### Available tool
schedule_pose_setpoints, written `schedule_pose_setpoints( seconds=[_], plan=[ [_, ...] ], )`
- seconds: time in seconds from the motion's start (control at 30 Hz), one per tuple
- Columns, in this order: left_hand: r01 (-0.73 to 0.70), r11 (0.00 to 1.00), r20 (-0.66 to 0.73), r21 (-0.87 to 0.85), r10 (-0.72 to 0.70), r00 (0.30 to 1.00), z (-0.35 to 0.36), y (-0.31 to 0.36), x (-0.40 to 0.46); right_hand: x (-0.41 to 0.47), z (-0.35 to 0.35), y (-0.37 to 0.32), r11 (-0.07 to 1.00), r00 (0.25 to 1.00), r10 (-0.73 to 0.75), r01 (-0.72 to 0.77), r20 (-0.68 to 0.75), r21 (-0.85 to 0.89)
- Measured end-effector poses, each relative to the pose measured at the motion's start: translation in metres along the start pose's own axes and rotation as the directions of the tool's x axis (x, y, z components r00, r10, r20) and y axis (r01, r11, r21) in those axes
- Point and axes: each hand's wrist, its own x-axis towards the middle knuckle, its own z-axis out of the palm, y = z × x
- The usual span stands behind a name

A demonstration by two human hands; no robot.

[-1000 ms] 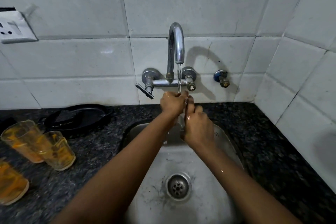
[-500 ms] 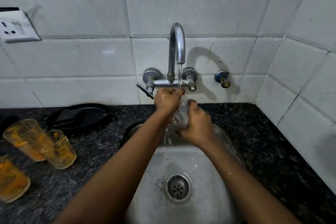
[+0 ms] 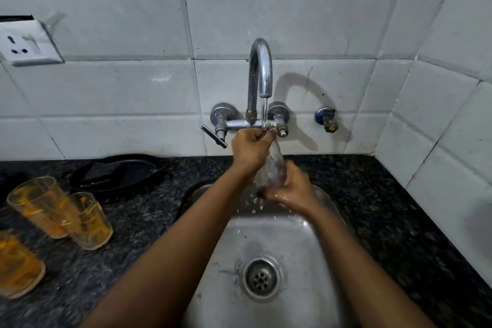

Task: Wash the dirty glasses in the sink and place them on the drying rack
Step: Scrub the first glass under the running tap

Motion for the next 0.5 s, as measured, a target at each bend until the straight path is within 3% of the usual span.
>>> schedule_pose_setpoints(
  seconds=[0.03,0.07,0.13,0.17,0.2,0.23,0.27,0.3,0.33,0.4,0.47,0.5],
  plan=[
    [0.021,0.993,0.074,-0.116,-0.013,0.997,-0.004,0.000,-0.002,-0.003,-0.006,0.002,0.955,0.986,0.046,-0.090,0.159,0.282],
    [0.053,0.975,0.146,-0.217,-0.021,0.989,-0.008,0.000,-0.002,-0.005,-0.010,0.006,0.873,0.965,0.054,-0.171,0.257,0.458],
    [0.069,0.965,0.202,-0.251,-0.018,0.979,-0.012,0.000,-0.002,-0.004,-0.013,0.007,0.839,0.963,0.058,-0.190,0.264,0.510],
    [0.074,0.977,0.196,-0.198,-0.034,0.980,-0.011,-0.001,-0.001,-0.003,-0.009,0.004,0.903,0.981,0.076,-0.143,0.177,0.406],
    [0.087,0.990,0.183,-0.110,-0.066,0.981,-0.008,-0.001,0.002,-0.002,-0.003,0.002,0.980,0.995,0.089,-0.097,0.050,0.174],
    [0.106,0.994,0.163,-0.009,-0.103,0.981,-0.004,0.000,0.003,0.000,0.003,0.001,0.984,0.992,0.067,-0.083,-0.109,-0.154],
    [0.119,0.990,0.127,0.080,-0.129,0.984,0.000,0.002,0.002,-0.001,0.009,-0.002,0.890,0.969,-0.015,-0.100,-0.247,-0.445],
    [0.114,0.985,0.087,0.131,-0.126,0.988,0.003,0.004,0.002,-0.003,0.013,-0.005,0.786,0.945,-0.120,-0.097,-0.304,-0.610],
    [0.090,0.986,0.052,0.143,-0.099,0.994,0.005,0.005,0.001,-0.002,0.014,-0.004,0.757,0.931,-0.189,-0.064,-0.311,-0.651],
    [0.066,0.993,0.027,0.094,-0.069,0.997,0.002,0.006,0.001,0.000,0.008,-0.001,0.881,0.955,-0.154,0.017,-0.253,-0.473],
    [0.114,0.988,0.086,-0.103,-0.106,0.991,-0.008,0.002,0.000,0.002,-0.005,0.003,0.999,1.000,0.005,-0.004,-0.010,0.035],
    [0.162,0.957,0.141,-0.239,-0.131,0.981,-0.013,-0.001,-0.001,-0.001,-0.010,0.005,0.946,0.989,0.041,-0.083,0.139,0.312]
  ],
)
